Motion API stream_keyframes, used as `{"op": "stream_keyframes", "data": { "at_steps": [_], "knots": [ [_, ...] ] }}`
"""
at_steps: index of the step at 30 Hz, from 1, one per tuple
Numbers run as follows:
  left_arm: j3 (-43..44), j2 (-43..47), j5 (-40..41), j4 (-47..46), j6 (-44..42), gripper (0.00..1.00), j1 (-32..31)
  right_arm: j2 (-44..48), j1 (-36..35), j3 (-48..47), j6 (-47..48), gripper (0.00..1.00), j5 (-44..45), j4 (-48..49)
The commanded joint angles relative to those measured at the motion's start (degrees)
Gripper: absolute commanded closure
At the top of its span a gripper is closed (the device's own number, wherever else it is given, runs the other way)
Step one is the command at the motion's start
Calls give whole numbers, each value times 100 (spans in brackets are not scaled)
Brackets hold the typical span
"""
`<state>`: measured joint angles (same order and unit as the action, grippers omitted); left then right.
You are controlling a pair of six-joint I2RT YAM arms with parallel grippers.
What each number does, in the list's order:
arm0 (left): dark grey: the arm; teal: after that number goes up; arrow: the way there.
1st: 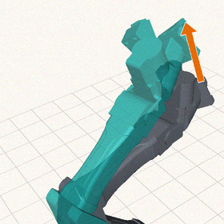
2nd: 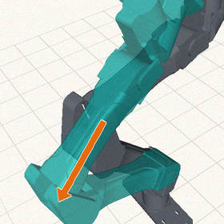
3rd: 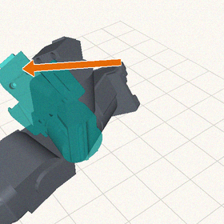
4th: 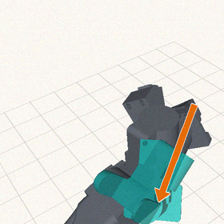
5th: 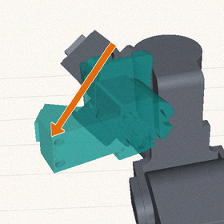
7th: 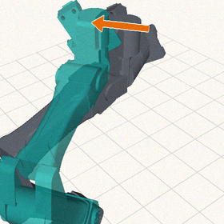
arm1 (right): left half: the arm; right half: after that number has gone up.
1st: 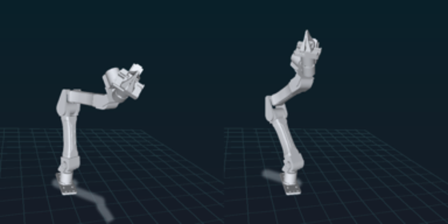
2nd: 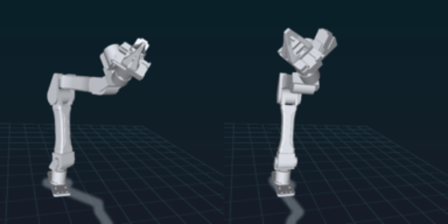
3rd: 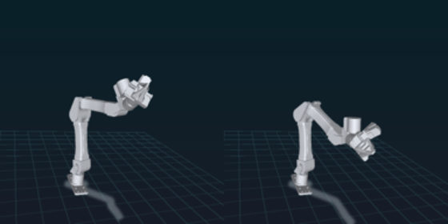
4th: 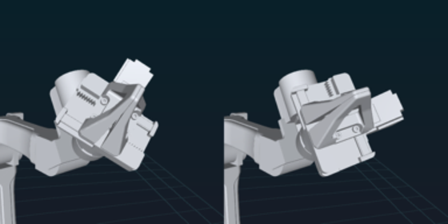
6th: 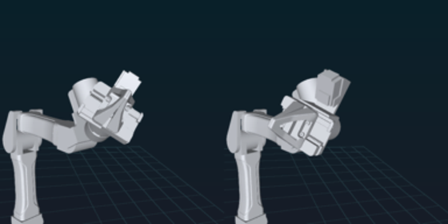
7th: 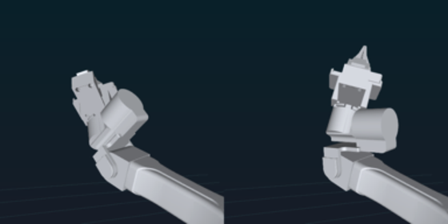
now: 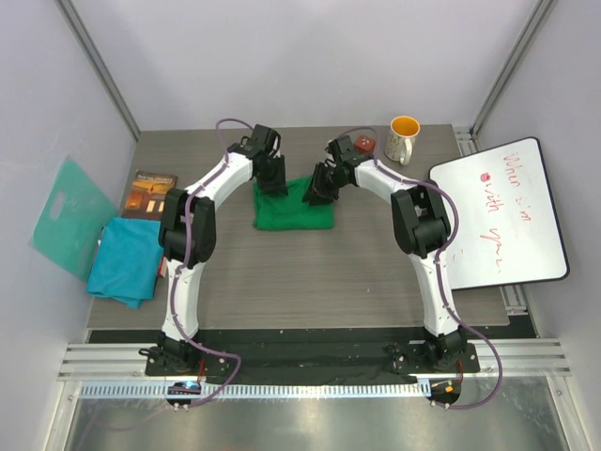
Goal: Fold and stack the t-shirts
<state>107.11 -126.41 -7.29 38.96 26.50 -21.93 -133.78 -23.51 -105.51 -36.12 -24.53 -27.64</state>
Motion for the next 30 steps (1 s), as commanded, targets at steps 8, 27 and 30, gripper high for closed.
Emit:
{"op": "stream_keyframes", "data": {
  "at_steps": [8,27,30],
  "knots": [
    [-76,-76,226,-116,-49,67,31,-131,-31,-48,131,67,177,-145],
    [1347,-1378,1054,-117,338,77,233,106,-312,250,562,68,282,-884],
    [1444,-1404,1098,-47,303,77,408,150,-347,435,580,68,344,-884]
  ]
}}
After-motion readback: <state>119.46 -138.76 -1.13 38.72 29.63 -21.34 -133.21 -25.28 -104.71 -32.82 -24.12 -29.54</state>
